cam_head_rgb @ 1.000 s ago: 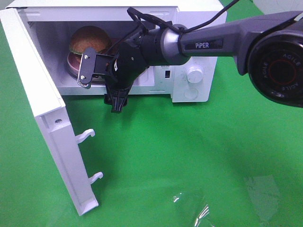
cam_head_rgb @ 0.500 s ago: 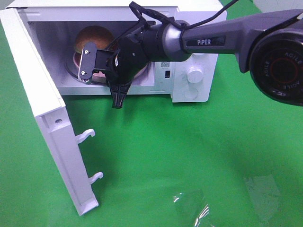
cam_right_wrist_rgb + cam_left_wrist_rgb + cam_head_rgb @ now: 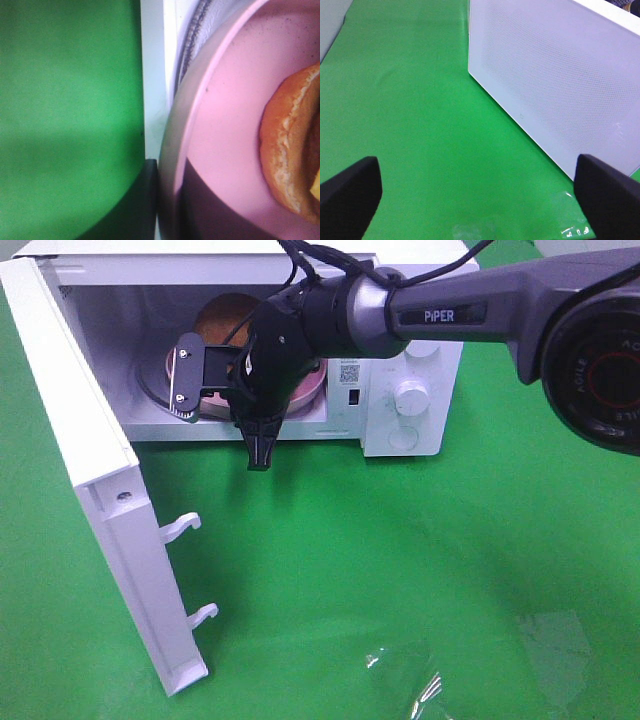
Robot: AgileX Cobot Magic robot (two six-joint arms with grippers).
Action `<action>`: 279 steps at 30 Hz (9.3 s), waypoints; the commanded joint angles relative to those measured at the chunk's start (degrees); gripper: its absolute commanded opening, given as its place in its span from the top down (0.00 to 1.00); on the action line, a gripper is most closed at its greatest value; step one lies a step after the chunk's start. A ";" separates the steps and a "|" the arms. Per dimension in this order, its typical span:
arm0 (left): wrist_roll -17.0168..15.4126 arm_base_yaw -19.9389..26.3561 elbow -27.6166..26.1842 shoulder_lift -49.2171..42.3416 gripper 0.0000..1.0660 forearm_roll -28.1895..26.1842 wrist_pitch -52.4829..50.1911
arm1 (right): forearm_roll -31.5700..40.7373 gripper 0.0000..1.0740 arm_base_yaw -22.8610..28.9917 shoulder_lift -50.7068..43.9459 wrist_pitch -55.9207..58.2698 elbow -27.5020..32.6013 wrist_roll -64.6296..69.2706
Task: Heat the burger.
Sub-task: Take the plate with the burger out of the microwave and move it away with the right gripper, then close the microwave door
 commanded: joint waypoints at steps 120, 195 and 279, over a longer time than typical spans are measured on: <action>0.00 0.11 0.17 -0.29 0.09 -0.29 -0.57 | -19.14 1.00 -2.98 -76.49 -1.20 80.39 19.65; 0.00 0.11 0.17 -0.29 0.09 -0.29 -0.63 | -39.88 0.49 -4.35 -38.50 18.16 70.76 116.60; 0.00 0.11 0.17 -0.40 0.09 -0.29 -0.63 | 4.18 0.29 -32.83 -138.71 29.68 79.93 58.67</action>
